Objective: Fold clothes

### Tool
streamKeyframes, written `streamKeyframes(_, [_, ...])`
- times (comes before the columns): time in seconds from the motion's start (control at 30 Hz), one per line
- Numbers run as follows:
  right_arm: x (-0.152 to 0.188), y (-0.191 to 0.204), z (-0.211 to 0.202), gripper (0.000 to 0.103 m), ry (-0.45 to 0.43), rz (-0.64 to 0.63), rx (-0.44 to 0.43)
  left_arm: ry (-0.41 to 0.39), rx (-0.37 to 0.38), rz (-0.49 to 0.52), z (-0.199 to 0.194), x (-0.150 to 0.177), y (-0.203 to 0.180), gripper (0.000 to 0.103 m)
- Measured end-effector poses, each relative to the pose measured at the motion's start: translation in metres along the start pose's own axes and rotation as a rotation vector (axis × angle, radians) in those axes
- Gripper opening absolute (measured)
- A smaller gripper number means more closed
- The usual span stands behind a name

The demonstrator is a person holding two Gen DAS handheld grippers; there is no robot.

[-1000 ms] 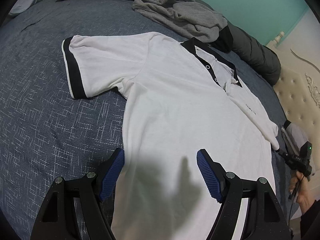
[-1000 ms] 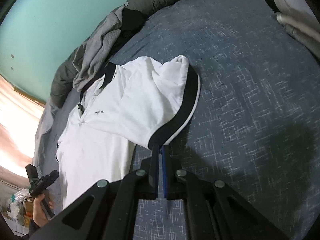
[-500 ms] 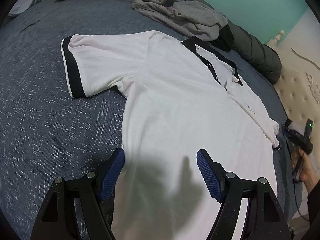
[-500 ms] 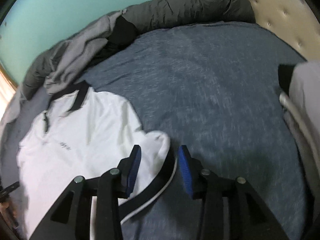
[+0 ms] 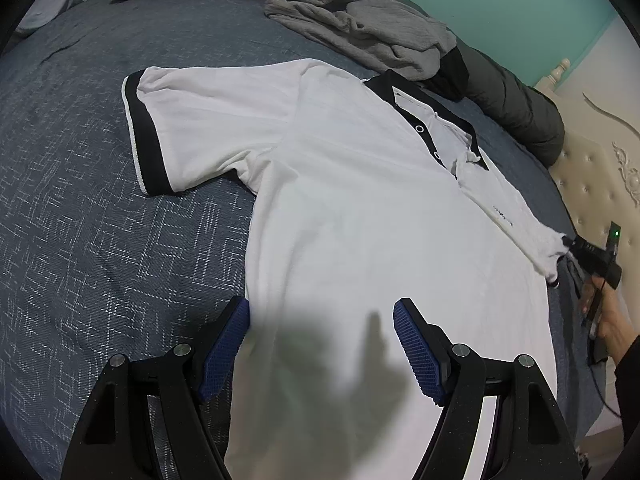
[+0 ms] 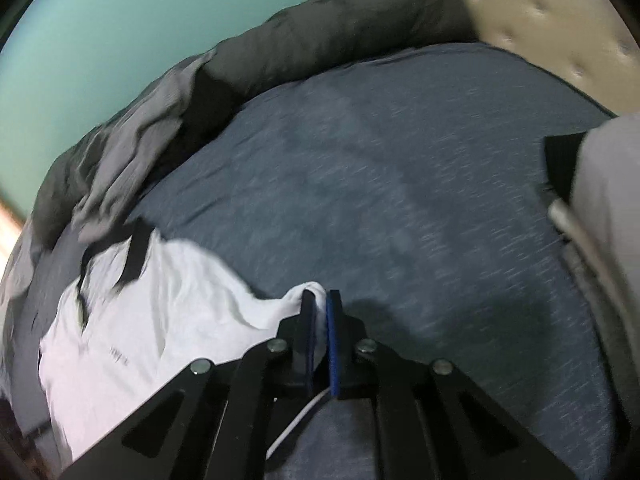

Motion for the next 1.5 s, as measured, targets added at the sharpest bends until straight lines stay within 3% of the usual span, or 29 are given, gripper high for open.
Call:
streamKeyframes(0.3, [-0.013, -0.025, 0.012, 0.005, 0.054, 0.114, 0.039, 0.001, -0.006, 0.006, 0.0, 0.001, 0.003, 0.078])
streamKeyframes(0.33, [-0.014, -0.023, 0.01, 0.009, 0.046, 0.096, 0.073, 0.001, -0.006, 0.006, -0.001, 0.001, 0.003, 0.078])
streamKeyframes(0.43, [-0.025, -0.01, 0.0, 0.05, -0.021, 0.014, 0.127, 0.001, -0.006, 0.009, -0.001, 0.001, 0.003, 0.078])
streamKeyframes(0.63, [-0.049, 0.057, 0.007, 0.05, -0.05, -0.2, 0.046, -0.002, 0.0, 0.022, -0.004, 0.001, 0.001, 0.078])
streamKeyframes(0.8, [-0.055, 0.108, 0.048, 0.05, 0.051, -0.374, 0.037, 0.0, -0.01, 0.039, -0.001, 0.001, 0.001, 0.078])
streamKeyframes(0.9, [-0.055, 0.119, 0.067, 0.044, 0.088, -0.415, 0.051, 0.0, -0.014, 0.043, -0.001, -0.001, 0.001, 0.078])
streamKeyframes(1.03, [-0.057, 0.12, 0.091, 0.019, 0.124, -0.432, 0.037, 0.001, -0.011, 0.046, -0.001, -0.002, 0.001, 0.078])
streamKeyframes(1.1, [-0.056, 0.119, 0.094, 0.016, 0.134, -0.437, 0.042, 0.002, -0.012, 0.047, 0.0, -0.003, 0.001, 0.078])
streamKeyframes(1.17, [-0.055, 0.117, 0.097, 0.005, 0.143, -0.44, 0.048, 0.004, -0.013, 0.047, 0.001, -0.002, 0.0, 0.078])
streamKeyframes(1.33, [-0.065, 0.112, 0.094, 0.001, 0.107, -0.417, 0.058, 0.007, -0.011, 0.049, -0.001, -0.001, -0.003, 0.078])
streamKeyframes(1.43, [-0.073, 0.109, 0.088, 0.001, 0.068, -0.406, 0.08, 0.005, -0.009, 0.049, -0.001, -0.001, -0.005, 0.092])
streamKeyframes(1.5, [-0.081, 0.106, 0.085, 0.001, 0.047, -0.393, 0.1, 0.008, -0.004, 0.044, -0.002, -0.001, -0.005, 0.093])
Point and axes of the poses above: each gripper's, at about its wrist camera, not at the fingertips, and z roughly the way its jaws point, y to its left, x to its underside, the point moved 3 cm from there along z, roughly the way its jaws point, and after that the axes turned 7 degrees about -z, right-handed, at the moved point
